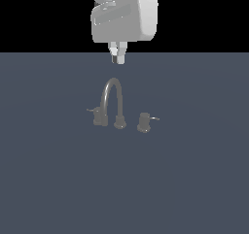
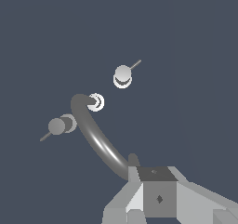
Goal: Turn on the faucet by rotating a designated handle.
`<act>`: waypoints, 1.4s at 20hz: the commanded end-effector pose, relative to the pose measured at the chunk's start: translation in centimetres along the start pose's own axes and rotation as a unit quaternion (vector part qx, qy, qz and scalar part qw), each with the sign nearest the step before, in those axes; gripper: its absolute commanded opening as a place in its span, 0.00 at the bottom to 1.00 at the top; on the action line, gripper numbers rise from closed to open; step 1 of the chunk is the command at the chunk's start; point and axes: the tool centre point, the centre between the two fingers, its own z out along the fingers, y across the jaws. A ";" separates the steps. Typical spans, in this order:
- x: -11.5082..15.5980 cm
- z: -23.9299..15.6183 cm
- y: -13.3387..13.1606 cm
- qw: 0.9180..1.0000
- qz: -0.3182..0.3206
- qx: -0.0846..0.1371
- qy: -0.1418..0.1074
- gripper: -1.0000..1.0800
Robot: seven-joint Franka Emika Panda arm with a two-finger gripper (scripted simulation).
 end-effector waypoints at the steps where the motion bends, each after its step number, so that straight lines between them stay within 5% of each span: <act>1: 1.0 1.5 -0.6 0.999 0.032 0.000 -0.001 0.00; 14: 7.3 9.9 -2.5 0.980 0.201 -0.003 -0.004 0.00; 28: 14.8 19.1 -1.8 0.923 0.384 -0.006 -0.007 0.00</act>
